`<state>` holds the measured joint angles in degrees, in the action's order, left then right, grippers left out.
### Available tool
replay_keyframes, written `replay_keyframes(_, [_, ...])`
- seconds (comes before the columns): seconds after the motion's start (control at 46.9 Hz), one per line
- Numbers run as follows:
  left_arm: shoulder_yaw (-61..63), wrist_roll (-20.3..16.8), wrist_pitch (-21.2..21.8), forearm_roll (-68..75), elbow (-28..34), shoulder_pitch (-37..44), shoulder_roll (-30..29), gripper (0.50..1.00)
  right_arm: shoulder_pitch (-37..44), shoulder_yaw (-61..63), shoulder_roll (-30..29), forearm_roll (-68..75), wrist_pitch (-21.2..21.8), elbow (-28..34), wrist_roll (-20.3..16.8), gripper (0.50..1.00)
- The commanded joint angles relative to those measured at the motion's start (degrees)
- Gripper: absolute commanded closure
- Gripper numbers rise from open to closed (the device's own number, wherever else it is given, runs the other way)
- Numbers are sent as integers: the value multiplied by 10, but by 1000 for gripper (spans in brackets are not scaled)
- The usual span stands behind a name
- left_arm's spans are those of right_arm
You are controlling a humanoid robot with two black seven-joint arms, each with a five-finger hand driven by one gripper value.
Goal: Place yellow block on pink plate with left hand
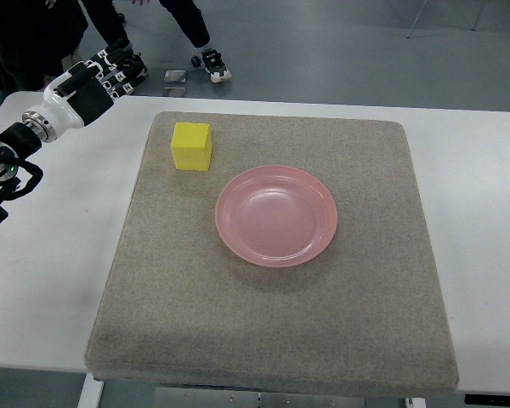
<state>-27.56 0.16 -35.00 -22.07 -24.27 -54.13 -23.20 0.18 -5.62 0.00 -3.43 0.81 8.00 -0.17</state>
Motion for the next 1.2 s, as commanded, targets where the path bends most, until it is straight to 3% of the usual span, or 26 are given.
replay_keyframes(0.0, [0, 1, 0, 0, -1, -1, 0, 504, 0, 0, 0, 0, 0, 0, 0, 576])
replay_keyframes(0.683, [-2, -6, 0, 14, -14, -18, -7, 504, 0, 0, 0, 0, 1, 0, 0, 576])
replay_keyframes(0.875, [-6, -17, 0, 165, -20, -31, -40, 504, 0, 0, 0, 0, 0, 0, 0, 576])
replay_keyframes(1.067, [-7, -85, 0, 360, -90, -54, -69, 504, 0, 0, 0, 0, 1, 0, 0, 576])
replay_keyframes(1.174, [-7, -99, 0, 467, -118, -65, -69, 504, 0, 0, 0, 0, 0, 0, 0, 576])
